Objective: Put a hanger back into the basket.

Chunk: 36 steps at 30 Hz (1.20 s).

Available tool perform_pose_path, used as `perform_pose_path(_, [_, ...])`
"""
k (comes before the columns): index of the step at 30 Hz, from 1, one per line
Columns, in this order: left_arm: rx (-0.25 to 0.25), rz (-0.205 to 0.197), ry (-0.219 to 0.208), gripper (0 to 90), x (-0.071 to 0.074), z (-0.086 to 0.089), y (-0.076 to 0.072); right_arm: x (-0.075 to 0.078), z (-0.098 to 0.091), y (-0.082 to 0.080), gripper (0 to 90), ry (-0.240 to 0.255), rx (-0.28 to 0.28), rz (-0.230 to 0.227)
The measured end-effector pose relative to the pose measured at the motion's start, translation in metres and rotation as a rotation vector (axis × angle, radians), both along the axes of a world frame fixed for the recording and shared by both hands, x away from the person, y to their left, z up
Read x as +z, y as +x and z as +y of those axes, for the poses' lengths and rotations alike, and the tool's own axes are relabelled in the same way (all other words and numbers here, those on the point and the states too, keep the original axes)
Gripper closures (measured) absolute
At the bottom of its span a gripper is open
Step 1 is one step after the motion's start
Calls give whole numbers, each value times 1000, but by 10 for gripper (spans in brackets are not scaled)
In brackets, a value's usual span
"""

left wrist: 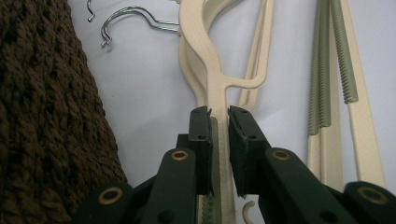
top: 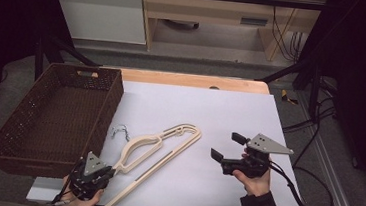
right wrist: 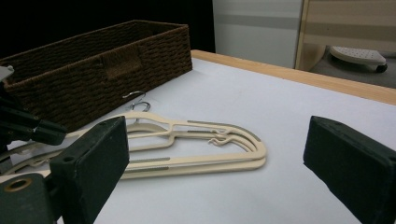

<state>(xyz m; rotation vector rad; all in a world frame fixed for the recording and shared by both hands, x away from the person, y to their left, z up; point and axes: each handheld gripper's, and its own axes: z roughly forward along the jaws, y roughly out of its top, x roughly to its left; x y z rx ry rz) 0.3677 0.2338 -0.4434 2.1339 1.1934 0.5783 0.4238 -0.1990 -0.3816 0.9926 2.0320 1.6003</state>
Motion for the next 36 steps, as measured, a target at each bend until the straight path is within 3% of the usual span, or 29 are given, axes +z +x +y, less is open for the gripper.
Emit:
perform_pose_path(3, [1, -15, -2, 795, 2, -1, -2, 2, 11, 3, 72, -17, 12, 4])
perform_pose_path(8, [-2, -42, 1, 796, 8, -2, -5, 8, 39, 15, 145, 2, 32, 14])
perform_pose_path(16, [-4, -51, -6, 795, 12, -2, -6, 9, 110, 39, 218, -56, 55, 54])
perform_pose_path(17, [-3, -52, -9, 795, 12, -2, -6, 8, 127, 46, 229, -63, 56, 65])
perform_pose_path(18, [-4, -56, -10, 795, 13, -2, -6, 8, 127, 46, 229, -63, 56, 65])
perform_pose_path(23, [-7, -59, -11, 795, 14, -2, -7, 6, 163, 58, 260, -88, 93, 98])
perform_pose_path(29, [-10, -59, -10, 796, 15, -2, -7, -2, 205, 73, 274, -153, 143, 144])
perform_pose_path(32, [-11, -61, -10, 796, 15, -2, -7, -9, 226, 81, 279, -195, 142, 159])
perform_pose_path(33, [-11, -62, -11, 796, 15, -1, -7, -14, 240, 84, 282, -228, 148, 158])
perform_pose_path(36, [-11, -60, -15, 796, 15, -1, -7, -19, 253, 88, 332, -266, 159, 155])
